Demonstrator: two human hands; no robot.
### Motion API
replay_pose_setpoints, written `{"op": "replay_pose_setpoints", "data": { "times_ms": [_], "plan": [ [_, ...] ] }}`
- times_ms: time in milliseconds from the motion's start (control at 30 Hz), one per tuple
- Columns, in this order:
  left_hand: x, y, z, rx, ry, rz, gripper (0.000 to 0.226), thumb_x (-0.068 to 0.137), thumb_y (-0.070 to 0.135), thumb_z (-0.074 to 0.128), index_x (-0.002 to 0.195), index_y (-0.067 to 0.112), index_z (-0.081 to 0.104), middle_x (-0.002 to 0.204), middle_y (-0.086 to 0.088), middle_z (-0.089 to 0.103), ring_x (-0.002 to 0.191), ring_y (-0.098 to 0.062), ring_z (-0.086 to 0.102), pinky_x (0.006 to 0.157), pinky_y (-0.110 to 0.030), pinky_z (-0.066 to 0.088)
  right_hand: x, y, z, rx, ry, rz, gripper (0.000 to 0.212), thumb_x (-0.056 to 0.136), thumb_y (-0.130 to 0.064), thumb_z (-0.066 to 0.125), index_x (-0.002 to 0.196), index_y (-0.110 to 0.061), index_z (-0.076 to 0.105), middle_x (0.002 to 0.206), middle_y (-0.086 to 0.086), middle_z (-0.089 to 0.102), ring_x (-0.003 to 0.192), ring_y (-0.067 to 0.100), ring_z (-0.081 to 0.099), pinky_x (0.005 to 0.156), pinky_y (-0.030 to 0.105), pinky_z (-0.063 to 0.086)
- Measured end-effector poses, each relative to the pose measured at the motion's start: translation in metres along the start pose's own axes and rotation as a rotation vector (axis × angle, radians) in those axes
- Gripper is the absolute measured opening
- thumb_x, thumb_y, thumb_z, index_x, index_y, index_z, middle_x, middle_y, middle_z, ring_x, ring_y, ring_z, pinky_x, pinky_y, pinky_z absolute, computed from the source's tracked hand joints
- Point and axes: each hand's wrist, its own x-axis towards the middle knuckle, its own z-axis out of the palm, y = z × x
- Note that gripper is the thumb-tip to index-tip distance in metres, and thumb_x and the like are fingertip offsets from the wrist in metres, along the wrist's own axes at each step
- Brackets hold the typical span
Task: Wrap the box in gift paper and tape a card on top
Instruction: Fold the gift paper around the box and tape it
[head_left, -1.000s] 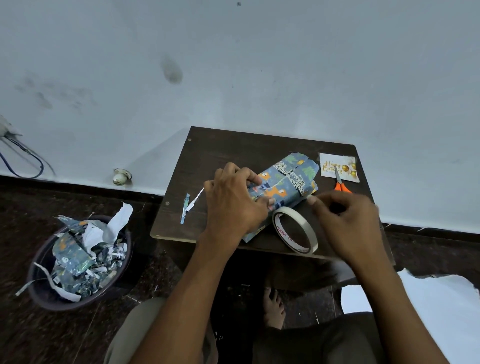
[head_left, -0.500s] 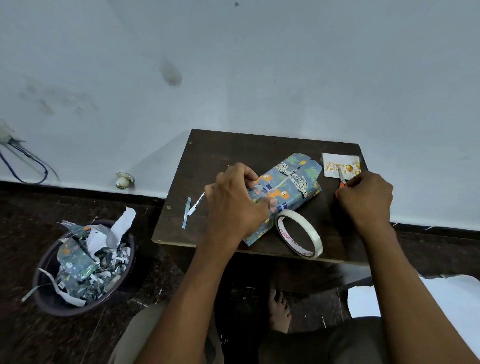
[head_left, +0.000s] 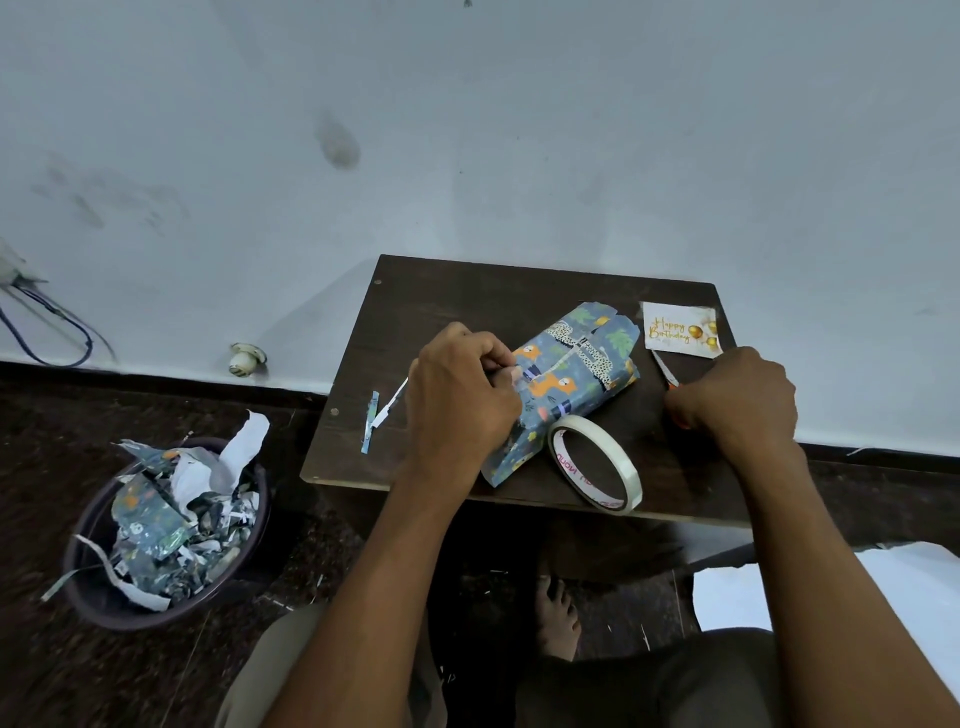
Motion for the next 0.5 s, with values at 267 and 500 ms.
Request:
{"op": "replay_pose_setpoints", "data": {
  "times_ms": [267, 500],
  "plan": [
    [0.006, 0.001, -0.002, -0.088, -0.059, -0.141, 0.009, 0.085, 0.015, 0.077, 0.083, 0.024, 0.079, 0.09, 0.01, 0.068, 0.078, -0.003, 0.064, 0.068, -0.022, 0.053, -0.004, 0.006, -0.005, 0.051, 0.004, 0.006, 0.025, 0.058, -0.021, 0.075, 0.082, -0.014, 0.074, 0.082, 0.011, 0.064, 0.076, 0.033, 0.055, 0.074, 0.034, 0.049],
    [0.007, -0.004, -0.008, -0.135, -0.094, -0.15, 0.015, 0.083, 0.011, 0.078, 0.081, 0.026, 0.076, 0.087, 0.011, 0.07, 0.076, -0.002, 0.066, 0.062, -0.01, 0.051, -0.005, 0.018, -0.018, 0.299, -0.082, 0.034, 0.009, 0.065, -0.01, 0.076, 0.074, -0.01, 0.078, 0.062, 0.011, 0.072, 0.061, 0.023, 0.07, 0.06, 0.026, 0.052]
  ]
}}
